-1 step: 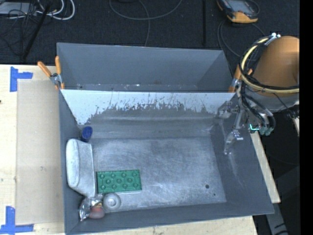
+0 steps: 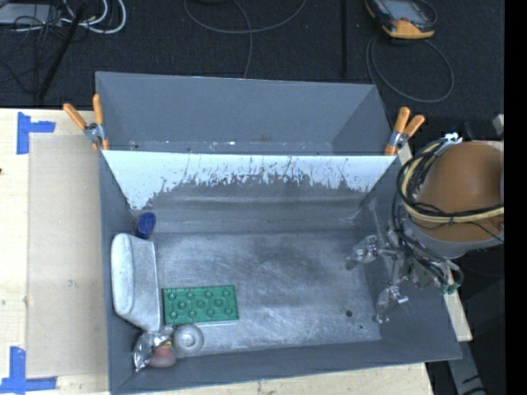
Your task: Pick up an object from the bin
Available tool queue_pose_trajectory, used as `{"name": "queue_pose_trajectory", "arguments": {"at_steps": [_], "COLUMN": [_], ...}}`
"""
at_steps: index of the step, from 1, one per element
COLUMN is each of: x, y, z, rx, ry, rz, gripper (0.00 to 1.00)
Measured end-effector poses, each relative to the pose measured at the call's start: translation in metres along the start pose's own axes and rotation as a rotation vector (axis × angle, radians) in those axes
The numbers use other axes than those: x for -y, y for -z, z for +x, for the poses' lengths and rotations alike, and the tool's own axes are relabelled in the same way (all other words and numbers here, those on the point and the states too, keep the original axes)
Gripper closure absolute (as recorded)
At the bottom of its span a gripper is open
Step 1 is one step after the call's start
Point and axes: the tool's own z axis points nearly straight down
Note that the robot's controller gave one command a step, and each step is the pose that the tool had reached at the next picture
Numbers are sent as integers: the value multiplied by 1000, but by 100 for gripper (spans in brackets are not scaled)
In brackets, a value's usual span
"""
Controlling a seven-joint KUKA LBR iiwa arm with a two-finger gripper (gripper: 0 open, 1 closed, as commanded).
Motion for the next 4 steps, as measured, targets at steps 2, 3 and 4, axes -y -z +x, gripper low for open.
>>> {"name": "queue_pose_trajectory", "arguments": {"at_steps": [2, 3, 4], "x": [-151, -214, -242], "y": [-19, -71, -70], "z": [-36, -88, -72], "rx": [2, 7, 9], "ry": [80, 83, 253], "rz": [-1, 4, 4], "gripper": [0, 0, 0]}}
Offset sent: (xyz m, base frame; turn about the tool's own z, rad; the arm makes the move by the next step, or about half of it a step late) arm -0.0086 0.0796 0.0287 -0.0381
